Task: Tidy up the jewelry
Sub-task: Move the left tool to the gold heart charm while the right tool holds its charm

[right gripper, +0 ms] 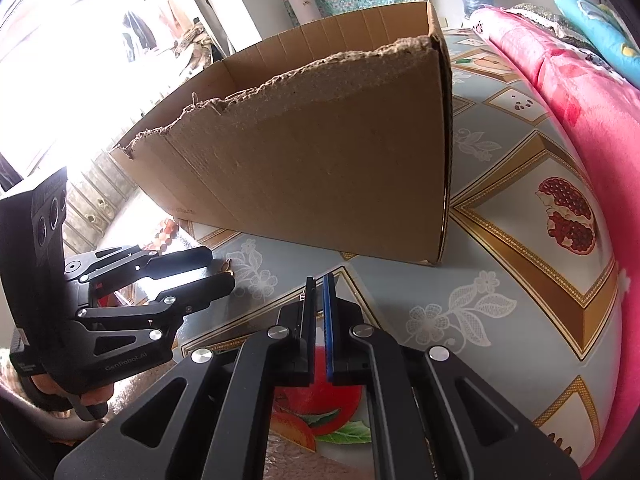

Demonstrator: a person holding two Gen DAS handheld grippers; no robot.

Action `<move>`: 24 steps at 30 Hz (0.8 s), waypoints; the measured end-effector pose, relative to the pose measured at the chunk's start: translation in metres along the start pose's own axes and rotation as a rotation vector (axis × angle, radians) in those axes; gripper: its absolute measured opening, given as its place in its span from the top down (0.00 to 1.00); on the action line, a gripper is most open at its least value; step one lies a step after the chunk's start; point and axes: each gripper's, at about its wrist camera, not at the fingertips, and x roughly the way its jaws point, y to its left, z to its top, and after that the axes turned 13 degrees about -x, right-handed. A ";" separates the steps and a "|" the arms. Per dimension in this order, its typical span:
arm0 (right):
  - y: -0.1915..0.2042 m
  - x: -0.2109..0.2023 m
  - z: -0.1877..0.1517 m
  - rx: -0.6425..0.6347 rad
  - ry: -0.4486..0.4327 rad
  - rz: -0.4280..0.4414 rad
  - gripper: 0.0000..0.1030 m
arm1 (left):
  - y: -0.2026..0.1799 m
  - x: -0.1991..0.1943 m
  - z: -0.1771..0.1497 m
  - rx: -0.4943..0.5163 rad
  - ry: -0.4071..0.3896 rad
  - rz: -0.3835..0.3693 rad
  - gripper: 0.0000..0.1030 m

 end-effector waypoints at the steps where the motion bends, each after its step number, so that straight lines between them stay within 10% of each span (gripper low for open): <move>1: 0.000 0.000 0.000 0.001 0.000 0.001 0.96 | -0.001 0.000 0.000 0.009 -0.003 0.010 0.72; 24: 0.001 -0.002 -0.001 0.007 -0.010 -0.003 0.97 | 0.008 -0.004 0.006 0.017 0.008 -0.088 0.86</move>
